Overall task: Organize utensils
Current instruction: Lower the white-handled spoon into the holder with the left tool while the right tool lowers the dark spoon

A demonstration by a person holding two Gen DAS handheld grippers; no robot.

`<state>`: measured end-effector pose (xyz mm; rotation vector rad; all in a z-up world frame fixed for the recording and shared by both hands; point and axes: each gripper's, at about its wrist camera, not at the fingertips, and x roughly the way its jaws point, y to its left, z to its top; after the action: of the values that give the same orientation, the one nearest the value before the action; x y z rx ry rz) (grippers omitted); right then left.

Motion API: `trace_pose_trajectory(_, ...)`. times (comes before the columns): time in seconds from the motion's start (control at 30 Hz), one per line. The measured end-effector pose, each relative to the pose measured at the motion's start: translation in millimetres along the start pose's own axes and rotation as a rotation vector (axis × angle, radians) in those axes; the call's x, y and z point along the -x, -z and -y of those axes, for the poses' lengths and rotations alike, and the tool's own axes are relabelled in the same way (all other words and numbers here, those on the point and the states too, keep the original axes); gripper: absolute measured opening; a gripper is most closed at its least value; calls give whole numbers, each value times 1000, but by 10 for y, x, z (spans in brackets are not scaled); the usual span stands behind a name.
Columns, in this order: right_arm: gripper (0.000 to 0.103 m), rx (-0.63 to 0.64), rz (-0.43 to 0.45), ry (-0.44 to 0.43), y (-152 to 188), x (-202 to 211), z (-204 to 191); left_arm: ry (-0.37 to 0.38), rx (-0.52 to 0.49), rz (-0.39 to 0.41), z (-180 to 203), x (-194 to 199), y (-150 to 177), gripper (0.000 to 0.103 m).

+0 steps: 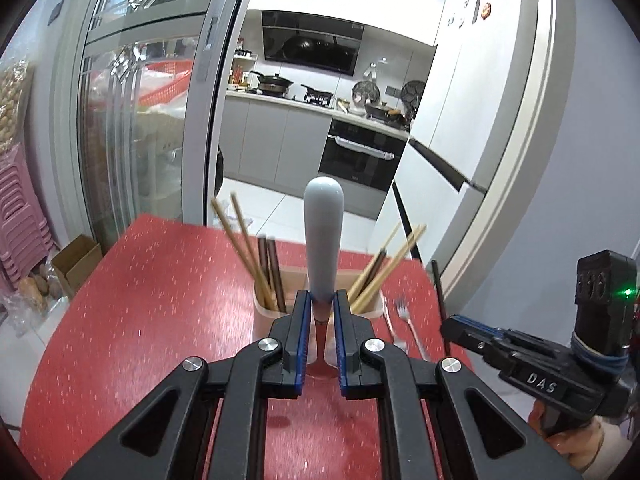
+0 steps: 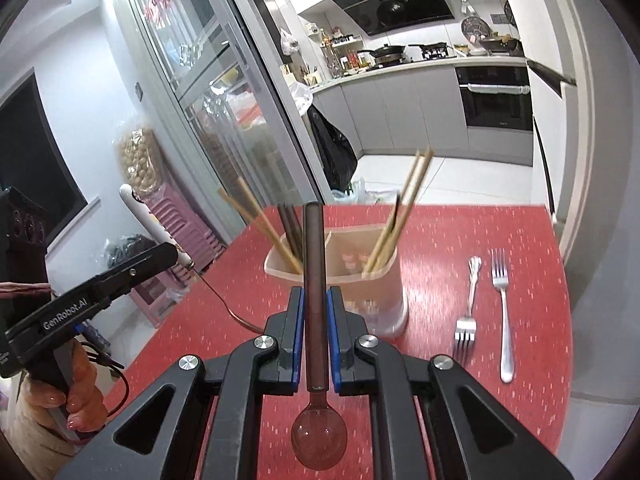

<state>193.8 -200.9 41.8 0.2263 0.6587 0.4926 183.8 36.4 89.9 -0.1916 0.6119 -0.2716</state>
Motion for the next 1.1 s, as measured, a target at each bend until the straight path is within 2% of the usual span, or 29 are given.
trace_pose_trajectory(0.3, 12, 32, 43, 10, -541, -376, 41, -27, -11, 33, -60, -337, -420, 34)
trace_pose_trajectory(0.63, 12, 55, 110, 46, -883, -943, 52, -69, -16, 19, -187, -807, -530, 34)
trace_pose_trajectory(0.87, 12, 69, 147, 91, -861, -1298, 127, -76, -12, -36, -254, -1128, -426, 34)
trace_pose_trajectory(1.1, 12, 71, 136, 94, -685, -1376, 181, -82, -6, -74, -280, -1296, -271, 34)
